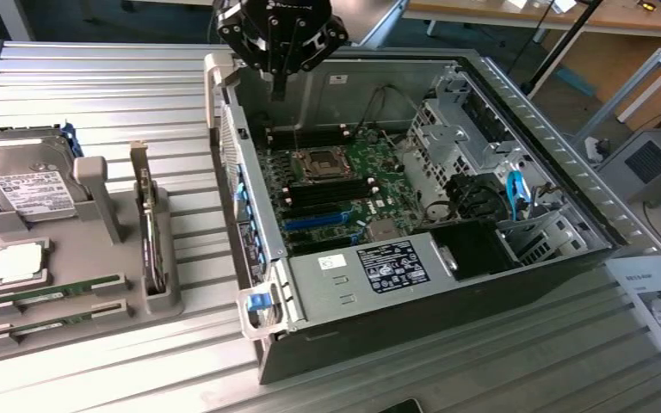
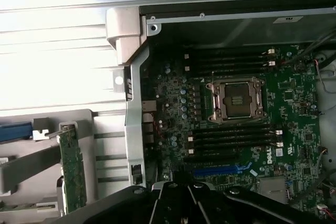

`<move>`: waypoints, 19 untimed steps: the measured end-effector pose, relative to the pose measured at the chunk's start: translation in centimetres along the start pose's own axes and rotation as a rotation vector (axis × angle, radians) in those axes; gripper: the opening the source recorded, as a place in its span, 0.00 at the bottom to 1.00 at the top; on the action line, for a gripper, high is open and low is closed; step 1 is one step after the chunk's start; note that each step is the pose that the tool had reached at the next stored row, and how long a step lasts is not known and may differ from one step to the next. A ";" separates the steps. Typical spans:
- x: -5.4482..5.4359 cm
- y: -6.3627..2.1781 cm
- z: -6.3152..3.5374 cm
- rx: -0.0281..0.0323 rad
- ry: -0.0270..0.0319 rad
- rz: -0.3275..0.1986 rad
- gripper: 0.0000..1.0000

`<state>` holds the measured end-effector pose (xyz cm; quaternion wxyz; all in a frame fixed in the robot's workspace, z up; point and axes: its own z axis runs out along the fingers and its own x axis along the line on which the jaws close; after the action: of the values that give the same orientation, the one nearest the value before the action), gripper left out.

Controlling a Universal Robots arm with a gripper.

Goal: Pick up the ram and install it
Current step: 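Reach for the ram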

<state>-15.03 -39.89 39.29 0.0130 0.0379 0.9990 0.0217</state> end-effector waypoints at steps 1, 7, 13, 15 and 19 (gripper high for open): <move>0.2 -0.01 0.00 -0.0001 0.0000 0.000 0.11; 1.1 -0.09 -0.01 -0.0001 -0.0001 0.000 0.11; 2.4 -0.18 -0.04 0.0000 -0.0001 0.000 0.11; 2.8 -0.22 -0.06 0.0000 0.0000 0.000 0.11; 3.8 -0.29 -0.08 -0.0001 -0.0001 0.000 0.11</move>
<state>-18.87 -39.89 39.26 0.0131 0.0379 0.9990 0.0217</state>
